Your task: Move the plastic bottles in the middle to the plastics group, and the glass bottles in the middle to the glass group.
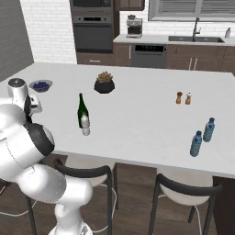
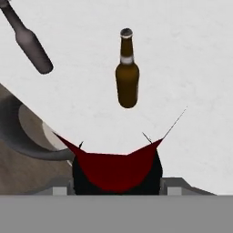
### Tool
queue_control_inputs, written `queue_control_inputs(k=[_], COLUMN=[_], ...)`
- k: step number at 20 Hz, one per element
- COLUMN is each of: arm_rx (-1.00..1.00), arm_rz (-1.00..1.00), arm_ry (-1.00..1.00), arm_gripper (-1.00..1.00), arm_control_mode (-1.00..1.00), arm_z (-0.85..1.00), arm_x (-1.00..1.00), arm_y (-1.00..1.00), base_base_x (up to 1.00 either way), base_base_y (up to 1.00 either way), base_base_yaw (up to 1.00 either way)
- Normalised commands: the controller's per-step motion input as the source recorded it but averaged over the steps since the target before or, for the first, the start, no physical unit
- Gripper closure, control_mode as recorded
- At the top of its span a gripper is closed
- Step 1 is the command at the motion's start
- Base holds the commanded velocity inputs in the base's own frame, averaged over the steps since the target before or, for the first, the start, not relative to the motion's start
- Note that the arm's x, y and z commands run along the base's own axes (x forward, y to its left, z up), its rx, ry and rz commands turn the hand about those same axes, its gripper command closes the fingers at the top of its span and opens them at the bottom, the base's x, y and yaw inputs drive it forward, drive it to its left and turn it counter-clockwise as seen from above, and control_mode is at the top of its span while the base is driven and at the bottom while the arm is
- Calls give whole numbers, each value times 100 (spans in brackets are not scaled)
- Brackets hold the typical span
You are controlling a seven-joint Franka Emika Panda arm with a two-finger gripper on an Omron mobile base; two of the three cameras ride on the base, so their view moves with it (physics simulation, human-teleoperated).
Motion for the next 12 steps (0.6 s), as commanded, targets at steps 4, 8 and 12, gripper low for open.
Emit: queue_control_inputs(k=[4, 8, 12], arm_rx=[0, 0, 0], arm_rz=[6, 3, 0], arm_ry=[0, 0, 0], arm_gripper=[100, 100, 100], arm_control_mode=[-100, -100, -100], arm_z=[0, 0, 0], arm_x=[0, 3, 0], arm_y=[70, 73, 66], base_base_x=[0, 0, 0], base_base_y=[0, 0, 0], base_base_yaw=[0, 0, 0])
